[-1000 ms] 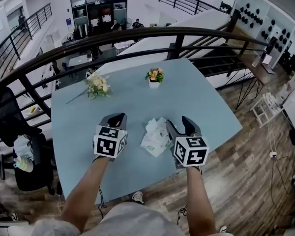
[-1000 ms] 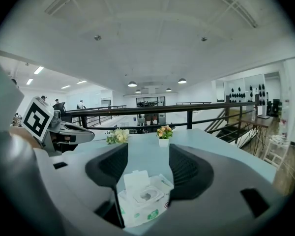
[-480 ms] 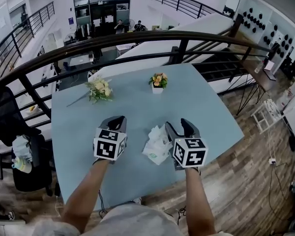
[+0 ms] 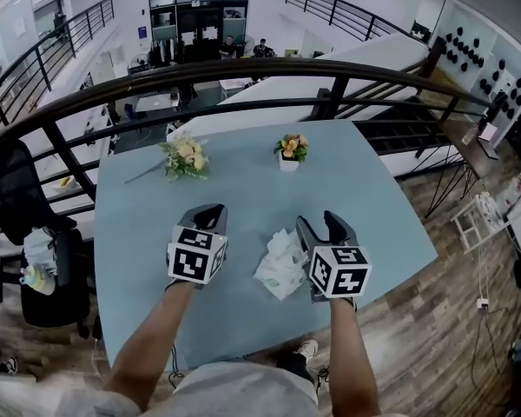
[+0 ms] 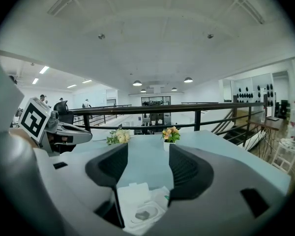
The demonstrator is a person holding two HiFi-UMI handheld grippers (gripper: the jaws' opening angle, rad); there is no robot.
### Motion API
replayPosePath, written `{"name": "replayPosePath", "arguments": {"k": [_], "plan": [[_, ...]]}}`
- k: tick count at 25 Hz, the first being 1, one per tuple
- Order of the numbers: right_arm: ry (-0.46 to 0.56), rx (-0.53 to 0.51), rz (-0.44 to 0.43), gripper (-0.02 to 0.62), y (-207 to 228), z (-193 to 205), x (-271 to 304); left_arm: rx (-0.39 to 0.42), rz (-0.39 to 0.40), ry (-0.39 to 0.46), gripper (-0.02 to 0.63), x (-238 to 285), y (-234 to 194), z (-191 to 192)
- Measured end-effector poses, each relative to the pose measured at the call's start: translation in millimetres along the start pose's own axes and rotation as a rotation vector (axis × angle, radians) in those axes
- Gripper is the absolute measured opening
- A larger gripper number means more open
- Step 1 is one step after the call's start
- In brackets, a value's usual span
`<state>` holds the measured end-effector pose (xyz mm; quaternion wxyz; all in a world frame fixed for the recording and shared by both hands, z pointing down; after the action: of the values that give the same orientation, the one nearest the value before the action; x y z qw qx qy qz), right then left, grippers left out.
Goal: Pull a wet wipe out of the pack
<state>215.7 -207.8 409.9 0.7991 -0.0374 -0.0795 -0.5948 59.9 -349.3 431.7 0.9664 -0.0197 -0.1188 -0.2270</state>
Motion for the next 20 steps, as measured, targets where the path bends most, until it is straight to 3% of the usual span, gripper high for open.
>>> {"name": "replayPosePath", "arguments": {"k": [20], "plan": [[0.000, -0.014, -0.285, 0.245, 54, -4, 31, -0.029, -0.280, -0.022, -0.005, 13, 33, -4]]}}
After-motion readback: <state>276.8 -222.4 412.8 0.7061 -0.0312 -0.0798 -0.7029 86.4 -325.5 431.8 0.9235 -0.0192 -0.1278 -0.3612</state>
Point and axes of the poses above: the fingertips, and each gripper's own axes: x forward along the fingers, y to its right, z out of its underside, the point moved 2 cm from there along -x, backward along the fingers, and after that the axes turned 9 degrees about y, right-handed, at the moved point
